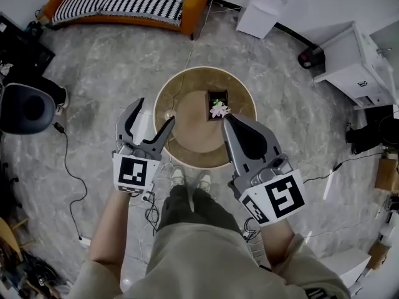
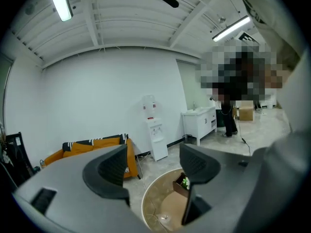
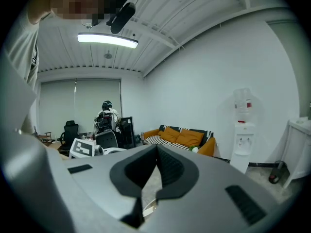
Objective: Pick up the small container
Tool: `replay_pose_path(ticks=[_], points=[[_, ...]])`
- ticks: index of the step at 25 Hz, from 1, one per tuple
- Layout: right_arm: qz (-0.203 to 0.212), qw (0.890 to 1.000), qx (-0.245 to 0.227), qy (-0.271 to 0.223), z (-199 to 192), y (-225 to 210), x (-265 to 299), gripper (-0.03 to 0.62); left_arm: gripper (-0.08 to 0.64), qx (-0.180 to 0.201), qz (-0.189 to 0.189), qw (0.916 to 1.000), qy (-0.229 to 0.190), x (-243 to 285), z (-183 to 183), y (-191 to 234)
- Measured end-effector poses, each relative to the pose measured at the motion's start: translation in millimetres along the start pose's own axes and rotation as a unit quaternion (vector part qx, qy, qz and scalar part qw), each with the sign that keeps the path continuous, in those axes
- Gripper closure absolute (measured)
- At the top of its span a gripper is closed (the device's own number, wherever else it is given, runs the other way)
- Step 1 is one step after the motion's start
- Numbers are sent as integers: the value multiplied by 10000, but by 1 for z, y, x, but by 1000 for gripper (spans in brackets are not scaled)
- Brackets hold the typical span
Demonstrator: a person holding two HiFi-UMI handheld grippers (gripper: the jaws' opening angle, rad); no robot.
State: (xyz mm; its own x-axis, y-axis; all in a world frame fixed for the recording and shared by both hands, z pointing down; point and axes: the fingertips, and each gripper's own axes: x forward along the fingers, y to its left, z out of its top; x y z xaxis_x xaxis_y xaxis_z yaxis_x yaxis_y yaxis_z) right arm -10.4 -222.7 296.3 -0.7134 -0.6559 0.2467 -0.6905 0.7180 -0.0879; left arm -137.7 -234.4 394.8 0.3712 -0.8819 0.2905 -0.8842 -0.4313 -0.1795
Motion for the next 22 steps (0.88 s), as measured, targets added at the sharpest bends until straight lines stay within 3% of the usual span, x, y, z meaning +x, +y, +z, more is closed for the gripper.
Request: replay_pose_path(ticks=[7,10,22], points=[[239,9997,73,-16,-33,-5,30,595,211,9,-290,9991,297,47,-69,-10],[266,9996,15,40,-54,-7,43,595,210,221,-328,9985,368,63,-94,-13],[85,9979,-247,599,-174,-26,92,595,206,104,-550,9944,899,137,-233,-28]])
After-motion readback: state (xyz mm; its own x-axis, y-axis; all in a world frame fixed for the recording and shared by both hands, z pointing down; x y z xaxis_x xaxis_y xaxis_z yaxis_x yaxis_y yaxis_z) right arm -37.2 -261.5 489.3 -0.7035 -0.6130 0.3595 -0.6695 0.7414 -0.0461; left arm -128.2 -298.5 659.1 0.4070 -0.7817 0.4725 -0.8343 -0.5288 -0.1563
